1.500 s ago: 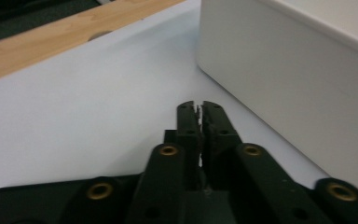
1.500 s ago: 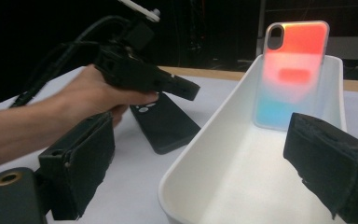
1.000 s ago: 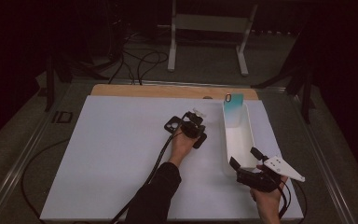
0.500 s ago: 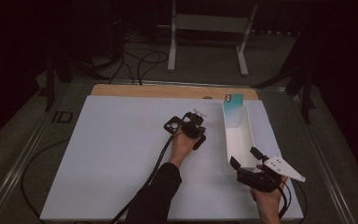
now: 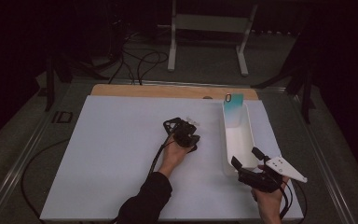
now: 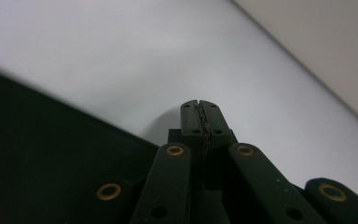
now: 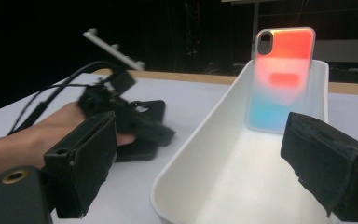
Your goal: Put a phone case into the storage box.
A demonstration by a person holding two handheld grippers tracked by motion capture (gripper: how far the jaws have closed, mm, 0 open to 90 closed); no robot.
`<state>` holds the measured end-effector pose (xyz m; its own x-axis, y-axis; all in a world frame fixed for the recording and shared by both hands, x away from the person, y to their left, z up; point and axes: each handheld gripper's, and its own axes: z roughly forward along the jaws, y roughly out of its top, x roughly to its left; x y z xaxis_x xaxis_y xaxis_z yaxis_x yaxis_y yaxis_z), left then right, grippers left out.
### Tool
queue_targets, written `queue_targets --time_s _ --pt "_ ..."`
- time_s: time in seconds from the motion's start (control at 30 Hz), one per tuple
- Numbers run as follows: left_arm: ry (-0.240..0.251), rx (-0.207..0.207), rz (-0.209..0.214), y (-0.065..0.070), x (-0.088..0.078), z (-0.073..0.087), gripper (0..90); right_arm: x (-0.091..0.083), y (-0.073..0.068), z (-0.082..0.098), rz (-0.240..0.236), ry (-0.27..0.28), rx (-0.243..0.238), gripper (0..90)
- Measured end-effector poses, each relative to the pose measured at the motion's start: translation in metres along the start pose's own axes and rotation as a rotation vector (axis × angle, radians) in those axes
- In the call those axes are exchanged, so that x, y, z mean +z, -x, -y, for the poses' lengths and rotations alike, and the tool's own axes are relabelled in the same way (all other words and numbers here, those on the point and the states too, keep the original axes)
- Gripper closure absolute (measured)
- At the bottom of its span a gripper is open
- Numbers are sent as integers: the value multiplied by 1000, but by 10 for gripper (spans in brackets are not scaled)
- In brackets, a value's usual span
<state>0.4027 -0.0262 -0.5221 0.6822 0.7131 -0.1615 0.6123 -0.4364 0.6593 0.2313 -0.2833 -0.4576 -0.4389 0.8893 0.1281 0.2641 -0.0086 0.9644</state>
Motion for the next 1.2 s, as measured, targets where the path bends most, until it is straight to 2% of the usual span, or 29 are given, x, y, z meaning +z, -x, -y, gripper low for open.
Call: queue_targets --time_s 0.17,0.3,0.4,0.57,0.7,0.83,0.9,0.97,1.03,1.13,1.2 --pt "-8 -7 -31 -5 -20 19 900 1 -3 0 -3 -4 -10 106" --pt "-5 -22 -50 -16 -37 35 899 2 -3 0 -3 -5 -11 107" --pt "-6 -34 -81 -26 -49 44 899 2 -2 0 -1 -4 -11 107" --pt "-11 -56 -163 -43 -66 57 898 2 -3 0 -1 -7 -11 107" --pt "8 -89 -175 -49 -71 63 898 4 -4 0 -2 -11 -17 107" --pt "1 -61 -195 -47 -70 62 897 5 -5 0 -5 -11 -22 107" --pt "3 -63 -196 -47 -71 62 891 5 -5 0 0 -10 -23 106" --pt "17 -40 -203 -43 -74 62 859 5 -3 0 2 -11 -25 106" --pt "58 -24 -188 -40 -82 61 824 5 -2 0 0 -10 -26 106" --pt "130 7 -170 -35 -101 60 762 5 -1 0 -2 -13 -29 105" --pt "179 31 -175 -32 -117 63 696 5 -1 0 3 -11 -42 104"
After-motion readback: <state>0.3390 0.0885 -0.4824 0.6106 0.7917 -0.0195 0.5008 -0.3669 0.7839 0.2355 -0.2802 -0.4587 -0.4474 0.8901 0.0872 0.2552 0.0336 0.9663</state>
